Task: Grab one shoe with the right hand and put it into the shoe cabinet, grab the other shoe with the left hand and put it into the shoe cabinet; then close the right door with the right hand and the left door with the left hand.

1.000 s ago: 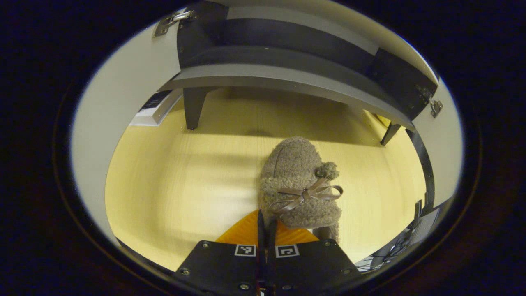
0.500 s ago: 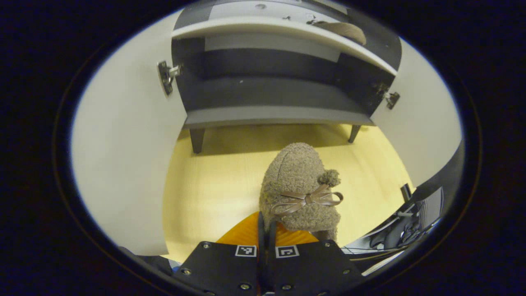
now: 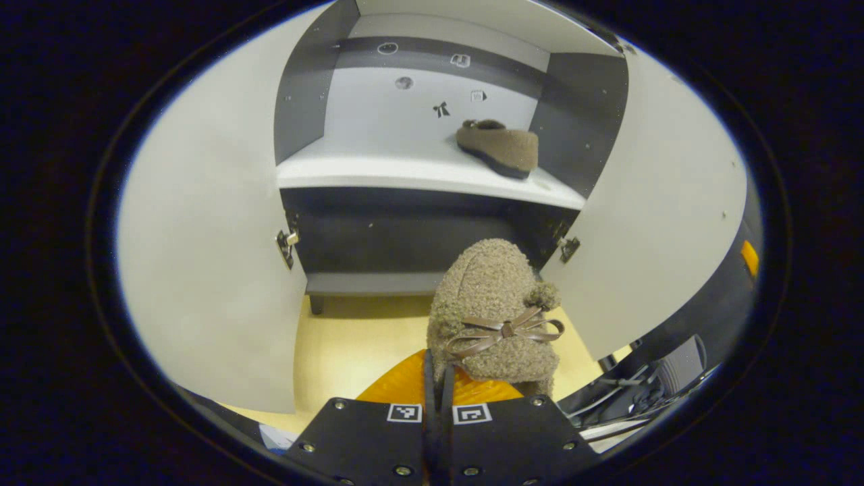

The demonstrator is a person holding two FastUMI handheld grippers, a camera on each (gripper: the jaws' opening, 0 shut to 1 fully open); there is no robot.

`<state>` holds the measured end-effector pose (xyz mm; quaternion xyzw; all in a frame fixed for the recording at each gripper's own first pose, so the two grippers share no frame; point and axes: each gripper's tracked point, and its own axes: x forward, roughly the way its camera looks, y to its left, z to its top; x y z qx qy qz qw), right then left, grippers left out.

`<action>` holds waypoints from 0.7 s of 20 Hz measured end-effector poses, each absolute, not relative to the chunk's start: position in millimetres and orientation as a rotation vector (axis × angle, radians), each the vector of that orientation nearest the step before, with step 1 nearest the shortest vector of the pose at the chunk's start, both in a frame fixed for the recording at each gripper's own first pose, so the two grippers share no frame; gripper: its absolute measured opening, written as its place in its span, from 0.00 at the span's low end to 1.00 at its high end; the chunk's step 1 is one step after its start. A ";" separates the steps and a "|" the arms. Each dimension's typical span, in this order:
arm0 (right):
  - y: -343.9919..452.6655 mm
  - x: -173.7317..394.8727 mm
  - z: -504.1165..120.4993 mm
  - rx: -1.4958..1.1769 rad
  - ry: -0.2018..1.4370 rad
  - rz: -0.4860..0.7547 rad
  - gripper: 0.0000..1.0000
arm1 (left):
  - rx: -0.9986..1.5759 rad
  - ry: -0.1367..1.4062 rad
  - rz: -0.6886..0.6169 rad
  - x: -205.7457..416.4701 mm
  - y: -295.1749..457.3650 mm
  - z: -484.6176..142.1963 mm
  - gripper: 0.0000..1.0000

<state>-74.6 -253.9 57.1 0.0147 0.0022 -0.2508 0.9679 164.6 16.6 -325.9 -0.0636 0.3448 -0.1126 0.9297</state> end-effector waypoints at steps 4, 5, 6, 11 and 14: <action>-280.9 -43.2 59.1 0.047 -0.014 -0.494 0.98 | -0.138 0.627 -0.172 200.4 22.6 -279.9 0.02; -281.8 -34.1 57.2 0.060 -0.013 -0.476 0.98 | -0.138 0.604 -0.160 211.6 24.7 -267.7 0.02; -280.3 -24.9 56.1 0.071 -0.013 -0.452 0.98 | -0.138 0.575 -0.149 223.6 26.9 -255.5 0.02; -275.1 7.8 49.7 0.084 -0.007 -0.365 0.98 | -0.166 0.470 -0.067 281.1 46.1 -217.0 0.02; -276.8 17.0 52.7 0.081 -0.017 -0.339 0.98 | -0.170 0.389 -0.028 327.7 52.7 -185.0 0.02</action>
